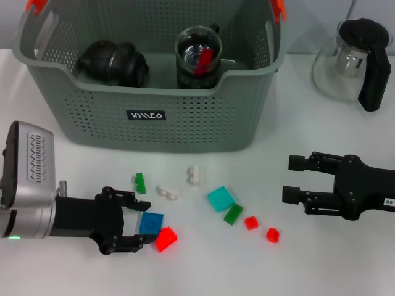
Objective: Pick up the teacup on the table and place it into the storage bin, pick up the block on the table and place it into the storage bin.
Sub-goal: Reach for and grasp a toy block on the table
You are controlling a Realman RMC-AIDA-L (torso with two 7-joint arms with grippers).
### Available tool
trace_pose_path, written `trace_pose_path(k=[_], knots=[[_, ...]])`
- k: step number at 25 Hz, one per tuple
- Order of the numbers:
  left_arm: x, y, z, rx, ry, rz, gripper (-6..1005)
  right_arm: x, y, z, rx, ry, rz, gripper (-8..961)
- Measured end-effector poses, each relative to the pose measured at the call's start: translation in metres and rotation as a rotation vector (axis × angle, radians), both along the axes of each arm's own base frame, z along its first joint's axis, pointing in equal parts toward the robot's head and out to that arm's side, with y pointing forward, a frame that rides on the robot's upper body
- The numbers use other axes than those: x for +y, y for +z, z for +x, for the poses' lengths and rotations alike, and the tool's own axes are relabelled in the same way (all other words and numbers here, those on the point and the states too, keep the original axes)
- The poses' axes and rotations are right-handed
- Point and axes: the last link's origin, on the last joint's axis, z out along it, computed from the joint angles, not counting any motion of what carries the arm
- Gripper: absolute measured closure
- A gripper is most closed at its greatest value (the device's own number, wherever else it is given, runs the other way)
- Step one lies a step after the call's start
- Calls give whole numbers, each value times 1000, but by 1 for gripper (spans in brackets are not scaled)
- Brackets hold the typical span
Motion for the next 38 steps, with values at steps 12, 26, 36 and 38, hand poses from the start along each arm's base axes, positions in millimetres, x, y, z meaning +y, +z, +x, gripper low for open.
trace_pose_path(k=[12, 26, 36, 38], knots=[[5, -4, 1, 22, -14, 12, 413, 2, 0, -1, -2, 2, 2, 129], [8, -6, 1, 29, -8, 27, 418, 3, 0, -2, -3, 5, 3, 131], [7, -6, 0, 29, -5, 29, 468, 3, 0, -2, -4, 6, 3, 129], [8, -5, 0, 28, 1, 31, 491, 3, 0, -2, -3, 7, 3, 129]])
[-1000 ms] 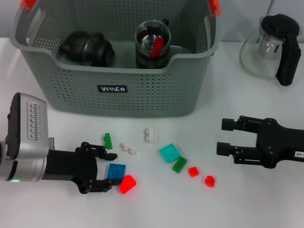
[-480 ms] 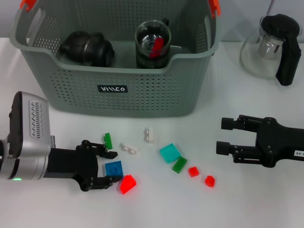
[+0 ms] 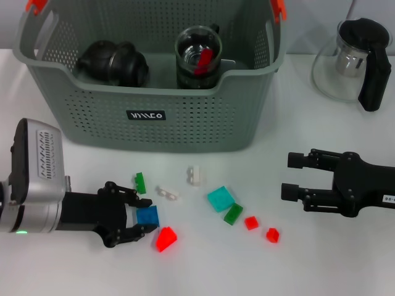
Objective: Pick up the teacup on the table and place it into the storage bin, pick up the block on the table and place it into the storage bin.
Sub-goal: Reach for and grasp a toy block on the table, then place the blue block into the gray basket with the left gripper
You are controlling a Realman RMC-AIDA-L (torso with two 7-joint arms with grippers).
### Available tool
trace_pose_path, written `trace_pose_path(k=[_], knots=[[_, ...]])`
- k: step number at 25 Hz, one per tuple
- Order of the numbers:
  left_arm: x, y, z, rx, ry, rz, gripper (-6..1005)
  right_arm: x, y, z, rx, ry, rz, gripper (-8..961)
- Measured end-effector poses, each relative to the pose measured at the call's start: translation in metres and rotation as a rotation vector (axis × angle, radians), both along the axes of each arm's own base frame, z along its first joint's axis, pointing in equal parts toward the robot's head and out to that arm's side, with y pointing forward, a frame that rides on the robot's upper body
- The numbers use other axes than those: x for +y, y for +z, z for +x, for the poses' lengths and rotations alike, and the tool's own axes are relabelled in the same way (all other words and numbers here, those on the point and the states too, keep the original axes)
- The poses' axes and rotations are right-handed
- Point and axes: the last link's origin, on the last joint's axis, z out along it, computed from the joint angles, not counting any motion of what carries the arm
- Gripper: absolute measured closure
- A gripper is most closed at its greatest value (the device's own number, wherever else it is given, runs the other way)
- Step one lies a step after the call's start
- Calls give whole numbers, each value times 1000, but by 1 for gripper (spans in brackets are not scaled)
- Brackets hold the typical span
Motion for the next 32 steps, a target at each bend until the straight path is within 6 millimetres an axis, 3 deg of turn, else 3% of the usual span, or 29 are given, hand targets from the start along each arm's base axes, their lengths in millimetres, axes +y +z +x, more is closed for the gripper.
trace_pose_path(k=[12, 20, 21, 24, 27, 31, 32], knots=[[7, 20, 14, -61, 75, -21, 607, 0, 1, 0, -2, -1, 2, 130], [1, 77, 54, -357, -12, -119, 606, 0, 1, 0, 2, 3, -3, 131], [5, 95, 68, -449, -46, -119, 606, -1, 1, 0, 2, 3, -3, 131], [15, 112, 87, -552, -64, -98, 606, -1, 0, -1, 3, 6, -2, 130], [29, 124, 108, -641, -82, -69, 606, -1, 0, -1, 4, 5, -3, 130], [63, 137, 141, -691, -55, 13, 606, 0, 0, -1, 4, 6, -3, 131], [63, 137, 141, -691, -55, 13, 606, 0, -1, -1, 4, 6, -3, 130]])
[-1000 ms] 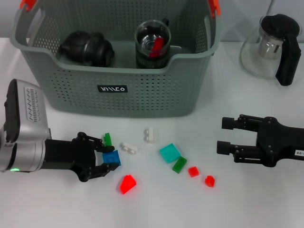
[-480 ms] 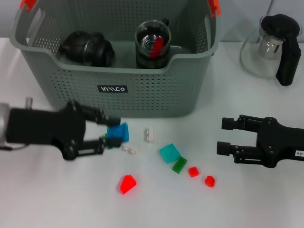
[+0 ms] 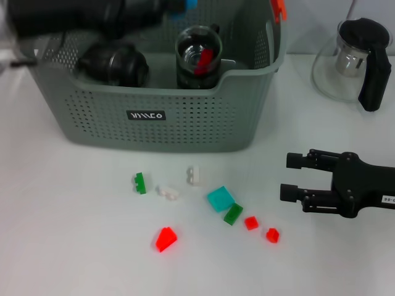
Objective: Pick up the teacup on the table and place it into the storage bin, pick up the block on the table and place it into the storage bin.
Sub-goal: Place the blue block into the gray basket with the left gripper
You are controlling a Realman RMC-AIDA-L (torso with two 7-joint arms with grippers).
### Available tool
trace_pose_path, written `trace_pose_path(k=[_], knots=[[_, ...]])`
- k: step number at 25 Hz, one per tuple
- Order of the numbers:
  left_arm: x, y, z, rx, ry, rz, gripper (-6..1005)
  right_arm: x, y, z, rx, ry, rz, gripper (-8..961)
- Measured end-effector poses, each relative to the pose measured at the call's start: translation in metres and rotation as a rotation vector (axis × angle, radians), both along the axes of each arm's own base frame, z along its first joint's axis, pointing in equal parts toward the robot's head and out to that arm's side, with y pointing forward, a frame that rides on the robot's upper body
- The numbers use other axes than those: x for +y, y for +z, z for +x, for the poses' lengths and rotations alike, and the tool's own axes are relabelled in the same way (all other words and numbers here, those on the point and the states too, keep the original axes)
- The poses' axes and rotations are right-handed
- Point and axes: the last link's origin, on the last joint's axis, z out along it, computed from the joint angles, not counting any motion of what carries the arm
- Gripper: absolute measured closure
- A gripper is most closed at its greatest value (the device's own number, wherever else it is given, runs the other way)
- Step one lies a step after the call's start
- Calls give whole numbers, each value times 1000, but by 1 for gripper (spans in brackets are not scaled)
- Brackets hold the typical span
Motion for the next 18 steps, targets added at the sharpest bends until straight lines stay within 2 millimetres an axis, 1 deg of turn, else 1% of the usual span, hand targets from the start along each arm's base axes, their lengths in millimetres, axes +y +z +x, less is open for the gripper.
trace_pose_path(k=[1, 2, 4, 6, 7, 8, 9, 10, 14, 18], knots=[[25, -1, 16, 38, 75, 35, 606, 0, 0, 0, 0, 0, 0, 130], [29, -3, 19, 50, 89, 37, 606, 0, 0, 0, 0, -1, 0, 130], [51, -11, 31, 120, 162, 55, 607, 0, -1, 0, 0, -1, 0, 130], [68, -20, 39, 188, 223, 71, 607, 0, 0, 0, 0, -1, 0, 130], [77, -27, 44, 240, 263, 82, 607, 0, 0, 0, 0, -1, 0, 130], [81, -31, 46, 269, 280, 87, 607, 0, -1, 0, 0, -1, 0, 130], [93, -45, 51, 385, 329, 111, 607, 0, 0, 0, 0, -1, 0, 129], [93, -45, 51, 385, 329, 111, 607, 0, -1, -1, 0, -1, 0, 129], [105, -73, 54, 590, 378, 177, 607, 1, -1, -1, 0, -1, 1, 130], [109, -93, 53, 707, 396, 239, 607, 1, -1, -1, -1, -3, 2, 131]])
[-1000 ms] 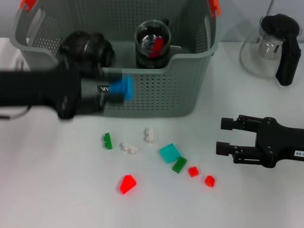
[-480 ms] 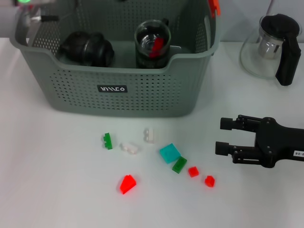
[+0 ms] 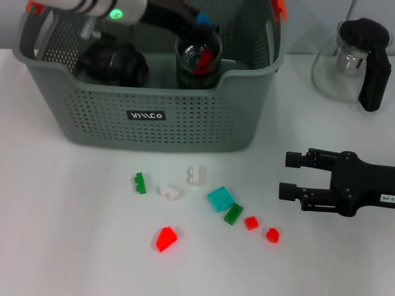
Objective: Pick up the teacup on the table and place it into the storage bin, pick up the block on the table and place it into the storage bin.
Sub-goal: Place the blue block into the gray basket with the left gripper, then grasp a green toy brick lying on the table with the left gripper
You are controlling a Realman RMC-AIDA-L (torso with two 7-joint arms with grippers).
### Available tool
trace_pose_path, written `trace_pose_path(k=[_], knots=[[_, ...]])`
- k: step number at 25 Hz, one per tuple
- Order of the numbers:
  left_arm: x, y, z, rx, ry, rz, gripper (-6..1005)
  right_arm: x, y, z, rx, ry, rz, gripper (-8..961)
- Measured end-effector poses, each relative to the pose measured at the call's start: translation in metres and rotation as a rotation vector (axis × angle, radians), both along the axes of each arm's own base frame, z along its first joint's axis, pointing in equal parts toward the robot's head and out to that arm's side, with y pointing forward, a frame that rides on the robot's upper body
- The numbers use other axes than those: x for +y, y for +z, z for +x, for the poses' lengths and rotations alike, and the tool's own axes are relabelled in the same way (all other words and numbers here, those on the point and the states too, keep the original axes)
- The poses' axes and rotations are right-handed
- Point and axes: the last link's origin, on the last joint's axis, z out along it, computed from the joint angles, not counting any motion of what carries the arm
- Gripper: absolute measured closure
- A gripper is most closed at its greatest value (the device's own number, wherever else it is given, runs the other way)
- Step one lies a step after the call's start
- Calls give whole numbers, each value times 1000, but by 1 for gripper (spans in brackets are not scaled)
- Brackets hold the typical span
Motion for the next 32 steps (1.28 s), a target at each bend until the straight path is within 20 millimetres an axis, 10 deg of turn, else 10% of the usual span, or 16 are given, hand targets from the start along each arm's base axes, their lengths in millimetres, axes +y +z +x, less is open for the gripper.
trace_pose_path(k=[16, 25, 32], knots=[[-3, -6, 16, 3, -23, 51, 484, 0, 1, 1, -2, 1, 3, 129], [-51, 76, 16, -694, -206, -24, 357, -4, 1, 3, 1, -4, 2, 132], [-104, 122, -35, -1131, -371, -149, 356, -1, 2, 2, 4, 1, 4, 130]])
